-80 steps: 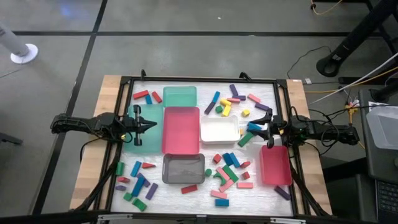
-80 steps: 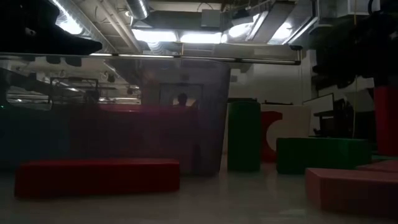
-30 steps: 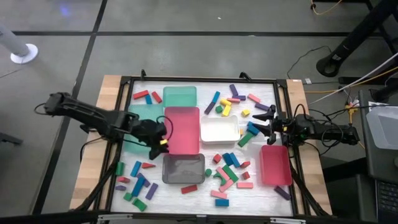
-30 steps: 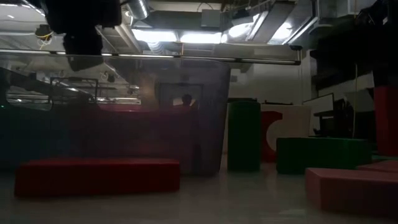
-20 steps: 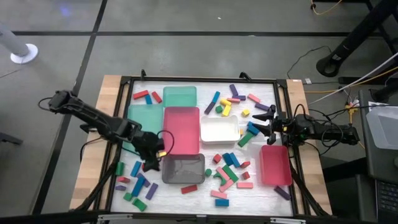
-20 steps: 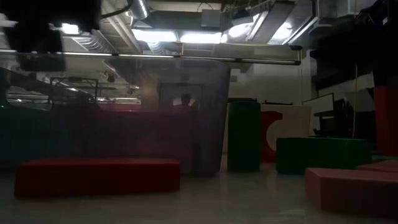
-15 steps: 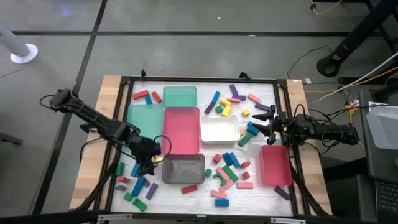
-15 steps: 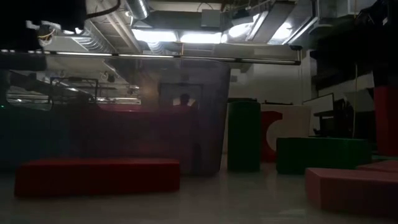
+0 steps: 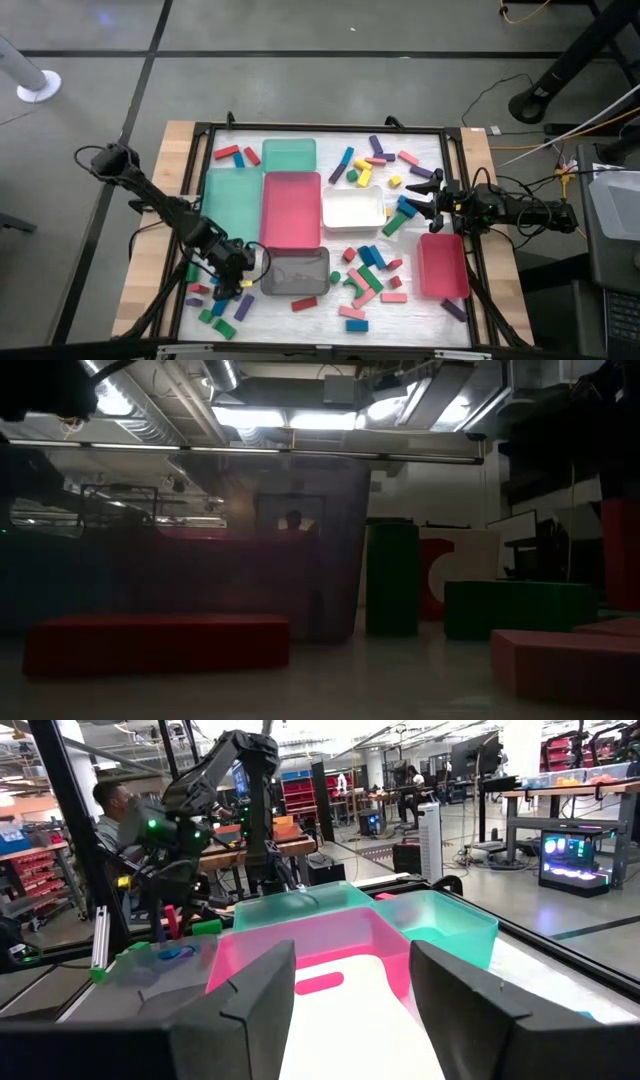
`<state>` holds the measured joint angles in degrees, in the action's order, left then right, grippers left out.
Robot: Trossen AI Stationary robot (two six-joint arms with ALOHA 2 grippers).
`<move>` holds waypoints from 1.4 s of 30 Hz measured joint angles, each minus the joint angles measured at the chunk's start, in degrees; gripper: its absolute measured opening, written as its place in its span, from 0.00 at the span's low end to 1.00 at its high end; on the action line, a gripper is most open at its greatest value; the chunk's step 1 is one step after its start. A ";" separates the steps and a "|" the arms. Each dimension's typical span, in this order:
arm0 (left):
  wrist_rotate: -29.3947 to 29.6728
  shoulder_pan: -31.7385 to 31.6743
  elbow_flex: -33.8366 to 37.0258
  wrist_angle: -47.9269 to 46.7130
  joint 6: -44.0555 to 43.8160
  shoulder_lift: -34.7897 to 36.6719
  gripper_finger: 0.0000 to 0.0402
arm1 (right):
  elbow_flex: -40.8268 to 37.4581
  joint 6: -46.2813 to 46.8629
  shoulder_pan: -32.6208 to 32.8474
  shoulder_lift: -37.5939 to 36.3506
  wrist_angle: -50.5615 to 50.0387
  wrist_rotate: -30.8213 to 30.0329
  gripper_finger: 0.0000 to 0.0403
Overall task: Sort blocks
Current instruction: Put the red block into the top pink bin
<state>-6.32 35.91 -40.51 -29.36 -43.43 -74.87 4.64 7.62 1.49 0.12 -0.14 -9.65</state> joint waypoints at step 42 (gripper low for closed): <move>15.51 2.77 -6.73 -16.40 1.38 -17.57 0.36 | 0.02 0.00 -0.02 0.01 0.04 -1.88 0.49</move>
<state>9.18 38.68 -47.24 -45.76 -42.06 -92.43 4.67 7.62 1.48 0.13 -0.10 -11.53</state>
